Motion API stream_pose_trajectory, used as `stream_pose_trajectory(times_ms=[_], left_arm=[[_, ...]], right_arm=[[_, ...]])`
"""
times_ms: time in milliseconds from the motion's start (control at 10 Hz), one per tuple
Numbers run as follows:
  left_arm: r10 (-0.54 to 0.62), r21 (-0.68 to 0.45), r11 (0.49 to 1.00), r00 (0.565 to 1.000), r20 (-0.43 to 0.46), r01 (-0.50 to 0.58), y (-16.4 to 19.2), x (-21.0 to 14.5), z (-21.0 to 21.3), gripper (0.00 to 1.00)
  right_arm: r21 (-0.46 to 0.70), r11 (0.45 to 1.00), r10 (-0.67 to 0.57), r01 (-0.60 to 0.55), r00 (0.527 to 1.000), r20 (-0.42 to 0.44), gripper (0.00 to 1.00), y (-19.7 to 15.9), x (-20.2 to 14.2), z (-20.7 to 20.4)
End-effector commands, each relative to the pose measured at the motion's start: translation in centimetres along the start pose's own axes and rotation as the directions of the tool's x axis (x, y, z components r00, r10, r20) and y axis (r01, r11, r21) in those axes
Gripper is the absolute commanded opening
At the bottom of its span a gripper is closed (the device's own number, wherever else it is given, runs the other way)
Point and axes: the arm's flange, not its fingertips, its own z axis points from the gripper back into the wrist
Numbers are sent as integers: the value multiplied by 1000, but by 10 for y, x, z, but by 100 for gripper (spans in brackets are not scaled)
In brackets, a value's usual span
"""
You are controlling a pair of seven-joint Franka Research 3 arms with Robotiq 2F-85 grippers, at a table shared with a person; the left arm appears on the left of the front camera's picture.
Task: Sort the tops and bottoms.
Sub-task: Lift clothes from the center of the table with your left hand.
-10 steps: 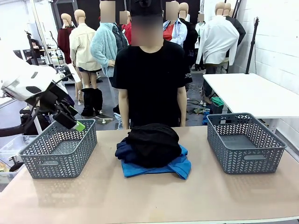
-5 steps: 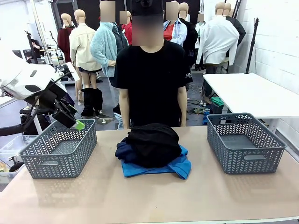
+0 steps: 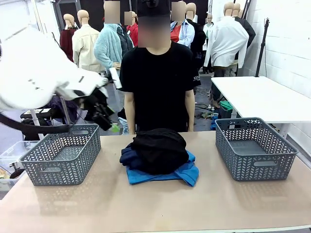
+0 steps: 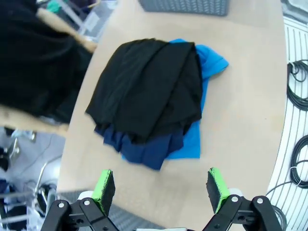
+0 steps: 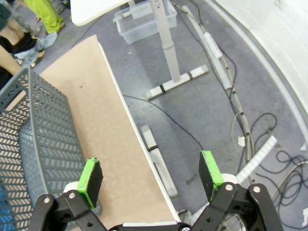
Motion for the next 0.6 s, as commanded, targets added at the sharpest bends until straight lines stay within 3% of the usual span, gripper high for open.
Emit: stream_pose_trajectory(times_ms=[0,200,400,500], left_arm=[[-103,-83,991,995,5,103,23,24,-37,100],[-94,-178,980,995,-33,87,35,25,-81,100],[-113,-168,980,993,-14,109,41,24,-106,100],[-91,-160,983,995,-27,86,20,25,-95,100]], right_arm=[[-8,1000,-5,5,1000,-7,100,2,1,3],[-8,1000,-5,5,1000,-7,100,2,1,3],[-8,1000,-5,5,1000,-7,100,2,1,3],[-8,1000,-5,5,1000,-7,100,2,1,3]])
